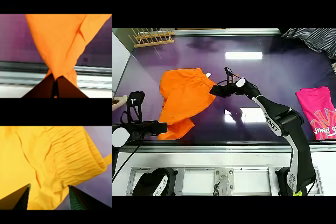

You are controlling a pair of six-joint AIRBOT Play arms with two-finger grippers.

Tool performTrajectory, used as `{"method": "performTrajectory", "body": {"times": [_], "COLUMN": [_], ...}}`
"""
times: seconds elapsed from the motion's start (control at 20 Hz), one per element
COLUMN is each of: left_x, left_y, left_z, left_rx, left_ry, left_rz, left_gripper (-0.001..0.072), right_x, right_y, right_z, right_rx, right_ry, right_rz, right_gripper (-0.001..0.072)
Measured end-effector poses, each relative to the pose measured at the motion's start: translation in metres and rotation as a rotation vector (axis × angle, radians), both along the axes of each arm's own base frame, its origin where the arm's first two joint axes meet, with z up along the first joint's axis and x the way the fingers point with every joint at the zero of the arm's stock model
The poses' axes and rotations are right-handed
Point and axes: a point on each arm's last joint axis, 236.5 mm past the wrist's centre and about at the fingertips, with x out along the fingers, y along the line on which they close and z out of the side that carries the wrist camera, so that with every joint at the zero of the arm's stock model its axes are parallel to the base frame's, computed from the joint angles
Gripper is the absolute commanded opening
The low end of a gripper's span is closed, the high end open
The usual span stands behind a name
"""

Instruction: Fold the clothes and pants, and hang the long-sleeved shirts on hangers.

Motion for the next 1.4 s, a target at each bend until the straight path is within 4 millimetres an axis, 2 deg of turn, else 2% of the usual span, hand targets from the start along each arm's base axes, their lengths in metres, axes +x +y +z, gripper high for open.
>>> {"method": "performTrajectory", "body": {"times": [0.2, 0.4, 0.5, 0.65, 0.85, 0.9, 0.95, 1.0, 1.1, 1.15, 1.25, 1.3, 1.4], "left_x": [-0.003, -0.005, -0.006, -0.006, -0.007, -0.007, -0.007, -0.007, -0.007, -0.007, -0.003, 0.001, 0.016], "left_y": [0.000, 0.000, 0.001, 0.001, 0.001, 0.001, 0.001, 0.001, 0.001, 0.001, 0.001, 0.002, 0.001], "left_z": [0.009, 0.017, 0.020, 0.021, 0.022, 0.022, 0.022, 0.022, 0.022, 0.022, 0.028, 0.037, 0.071], "left_rx": [-0.003, -0.006, -0.008, -0.008, -0.008, -0.008, -0.007, -0.007, -0.007, -0.007, -0.002, 0.000, -0.001], "left_ry": [-0.040, -0.076, -0.087, -0.093, -0.096, -0.096, -0.096, -0.096, -0.095, -0.097, -0.118, -0.149, -0.260], "left_rz": [0.000, 0.000, 0.002, 0.002, 0.001, 0.001, -0.001, -0.001, -0.001, -0.001, -0.004, -0.007, -0.015], "left_gripper": [0.0006, 0.0006, 0.0007, 0.0006, 0.0006, 0.0007, 0.0006, 0.0006, 0.0006, 0.0006, 0.0006, 0.0006, 0.0006], "right_x": [-0.003, 0.001, -0.004, -0.010, -0.020, -0.022, -0.023, -0.026, -0.026, -0.023, -0.011, -0.002, 0.012], "right_y": [-0.001, -0.023, -0.026, -0.021, -0.003, 0.001, 0.004, 0.007, 0.008, 0.008, -0.002, -0.012, -0.040], "right_z": [0.000, 0.007, 0.006, 0.001, -0.009, -0.012, -0.014, -0.018, -0.018, -0.011, 0.018, 0.041, 0.100], "right_rx": [-0.006, -0.081, -0.100, -0.118, -0.114, -0.115, -0.119, -0.125, -0.135, -0.133, -0.149, -0.171, -0.221], "right_ry": [0.006, -0.035, -0.023, -0.010, 0.018, 0.020, 0.019, 0.021, 0.011, -0.004, -0.080, -0.142, -0.278], "right_rz": [0.016, 0.053, 0.066, 0.077, 0.072, 0.070, 0.071, 0.074, 0.072, 0.067, 0.055, 0.049, 0.033], "right_gripper": [0.0510, 0.0510, 0.0511, 0.0510, 0.0509, 0.0430, 0.0160, 0.0014, 0.0013, 0.0013, 0.0012, 0.0012, 0.0012]}}
